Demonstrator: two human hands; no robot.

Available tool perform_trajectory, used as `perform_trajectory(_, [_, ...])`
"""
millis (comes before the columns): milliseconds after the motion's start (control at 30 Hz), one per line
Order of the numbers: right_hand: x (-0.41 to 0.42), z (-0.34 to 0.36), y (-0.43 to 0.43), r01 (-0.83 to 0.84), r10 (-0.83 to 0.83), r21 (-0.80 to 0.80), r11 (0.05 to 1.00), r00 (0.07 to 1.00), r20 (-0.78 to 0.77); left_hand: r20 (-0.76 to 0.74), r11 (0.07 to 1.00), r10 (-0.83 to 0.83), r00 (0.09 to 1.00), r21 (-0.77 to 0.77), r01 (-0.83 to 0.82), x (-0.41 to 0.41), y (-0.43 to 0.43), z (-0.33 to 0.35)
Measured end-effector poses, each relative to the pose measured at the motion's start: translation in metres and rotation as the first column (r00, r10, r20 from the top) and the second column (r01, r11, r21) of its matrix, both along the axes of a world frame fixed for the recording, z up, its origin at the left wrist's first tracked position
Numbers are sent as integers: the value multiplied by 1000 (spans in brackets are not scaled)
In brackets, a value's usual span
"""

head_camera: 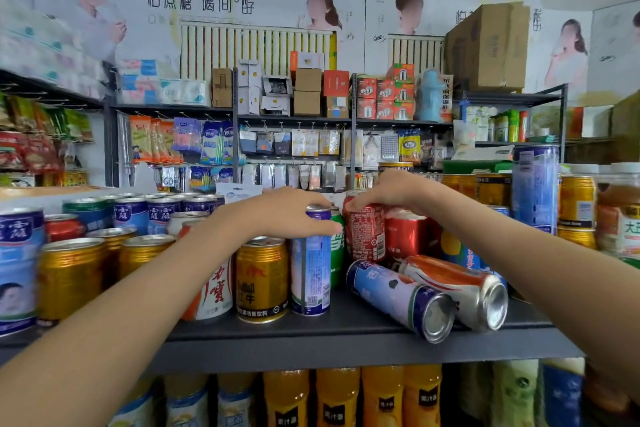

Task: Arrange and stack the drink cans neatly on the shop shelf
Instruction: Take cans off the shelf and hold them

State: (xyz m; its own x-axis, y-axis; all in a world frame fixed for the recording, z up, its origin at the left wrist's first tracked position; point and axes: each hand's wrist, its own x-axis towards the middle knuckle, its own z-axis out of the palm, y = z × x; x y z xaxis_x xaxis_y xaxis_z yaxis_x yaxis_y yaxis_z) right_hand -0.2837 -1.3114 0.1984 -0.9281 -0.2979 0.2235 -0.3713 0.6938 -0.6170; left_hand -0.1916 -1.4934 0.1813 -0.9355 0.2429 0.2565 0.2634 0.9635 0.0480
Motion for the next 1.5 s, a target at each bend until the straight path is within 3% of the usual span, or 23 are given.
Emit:
perform_trajectory(133, [-5, -9, 0, 40, -37, 128, 991, 999, -21, -4, 997, -27, 1000, 67, 28, -2, -2, -4])
perform_trajectory(367, [-11, -14, -1, 26, -49, 250, 968, 995, 86, -13, 987, -68, 998, 148, 69, -10, -9, -8])
perform_trajectory(600, [13, -13, 7, 42, 10, 406, 913, 992, -127, -53, 988, -66, 996, 139, 73, -7, -5, -10])
perform_trajectory(667, [25, -10, 14, 62, 54, 455, 888, 970, -237, -144, 995, -19, 989, 98, 33, -1, -1, -10])
perform_trajectory(733, [38, -6, 25, 50, 117, 491, 870, 946, -303, -348, 998, -1, 937, 56, 22, 8, 12, -14])
perform_trajectory(800, [52, -3, 36, 27, 159, 519, 854, 937, -311, -550, 993, -26, 835, 81, 84, 22, 36, -20])
perform_trajectory(867, [61, -3, 49, 12, 193, 567, 823, 934, -300, -600, 983, -2, 800, 146, 112, 35, 66, -27])
perform_trajectory(933, [63, -7, 61, -13, 225, 601, 799, 933, -280, -477, 983, 98, 874, 182, -11, 39, 93, -30])
perform_trajectory(1033, [61, -14, 79, -52, 250, 638, 768, 942, -224, -130, 950, 299, 945, 127, -284, 32, 118, -33])
perform_trajectory(1100, [59, -18, 90, -95, 273, 647, 757, 945, -181, 106, 906, 362, 926, 193, -376, 24, 124, -38])
perform_trajectory(1200, [59, -24, 98, -152, 322, 665, 732, 937, -139, 334, 807, 391, 858, 324, -494, 23, 132, -44])
perform_trajectory(1300, [56, -33, 99, -194, 346, 637, 746, 930, -122, 446, 720, 344, 826, 439, -537, 24, 138, -48])
perform_trajectory(1500, [57, -41, 97, -218, 330, 618, 755, 941, -71, 536, 583, 207, 819, 604, -543, 20, 137, -55])
